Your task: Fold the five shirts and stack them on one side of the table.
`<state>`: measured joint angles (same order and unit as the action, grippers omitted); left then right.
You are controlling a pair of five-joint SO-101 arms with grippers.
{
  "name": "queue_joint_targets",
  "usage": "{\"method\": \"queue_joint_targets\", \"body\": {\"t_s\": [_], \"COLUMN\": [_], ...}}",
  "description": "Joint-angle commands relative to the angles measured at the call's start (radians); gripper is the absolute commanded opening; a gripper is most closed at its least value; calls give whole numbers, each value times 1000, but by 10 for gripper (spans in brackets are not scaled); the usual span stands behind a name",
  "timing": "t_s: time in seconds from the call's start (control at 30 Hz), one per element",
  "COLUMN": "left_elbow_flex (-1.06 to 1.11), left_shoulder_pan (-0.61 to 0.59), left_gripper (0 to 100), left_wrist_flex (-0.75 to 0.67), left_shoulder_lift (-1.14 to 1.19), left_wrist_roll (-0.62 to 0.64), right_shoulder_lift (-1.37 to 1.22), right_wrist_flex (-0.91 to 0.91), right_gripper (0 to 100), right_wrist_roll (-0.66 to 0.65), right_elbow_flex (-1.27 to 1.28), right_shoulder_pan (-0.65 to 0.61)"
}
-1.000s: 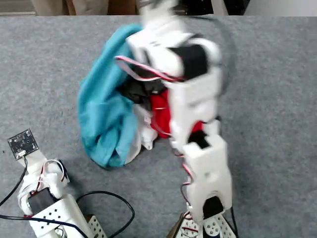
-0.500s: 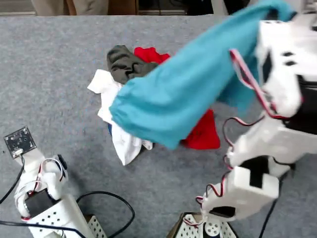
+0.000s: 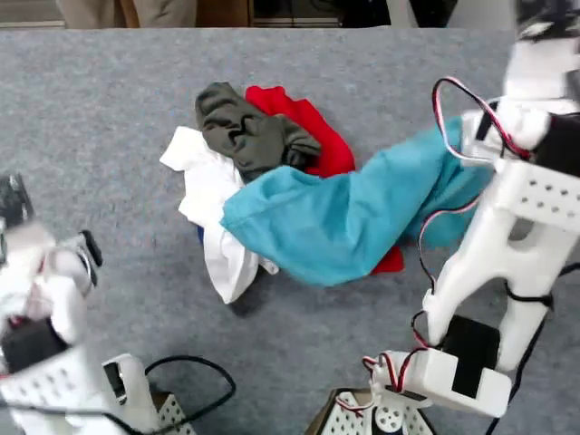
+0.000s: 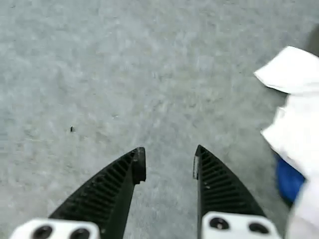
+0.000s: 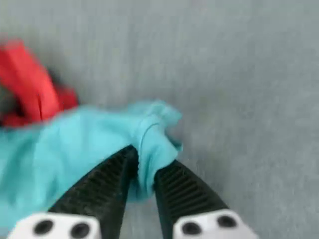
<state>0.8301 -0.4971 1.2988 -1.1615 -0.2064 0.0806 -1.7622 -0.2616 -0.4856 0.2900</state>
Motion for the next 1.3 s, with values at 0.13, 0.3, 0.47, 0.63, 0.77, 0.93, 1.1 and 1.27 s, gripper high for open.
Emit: {"method": "queue_joint_targets", "body": {"t_s": [0.13, 0.3, 0.47, 0.63, 0.77, 0.93, 1.1, 1.27], "left_elbow_flex": [-661, -927, -1122, -1375, -1570, -1769, -1916, -1970], "left_shoulder_pan": [288, 468, 585, 643, 684, 704, 723, 727], "left_gripper": [177, 295, 319, 319, 321, 342, 342, 326], "left_wrist_flex": [245, 354, 359, 362, 365, 359, 350, 371], "left_shoulder_lift": [601, 901, 1148, 1386, 1580, 1788, 2015, 2204], "left_wrist_roll": [178, 390, 479, 525, 571, 709, 772, 783], "right_shoulder_lift": [104, 180, 229, 232, 216, 180, 177, 176], "right_wrist_flex": [281, 612, 1003, 1227, 1341, 1364, 1364, 1367], "right_gripper": [5, 5, 5, 5, 5, 5, 5, 5], "right_wrist_roll": [-101, -103, -101, -101, -109, -109, -109, -109], "right_elbow_flex": [484, 869, 1207, 1379, 1446, 1443, 1442, 1442], "right_shoulder_pan": [54, 51, 50, 21, -25, -30, -31, -31]}}
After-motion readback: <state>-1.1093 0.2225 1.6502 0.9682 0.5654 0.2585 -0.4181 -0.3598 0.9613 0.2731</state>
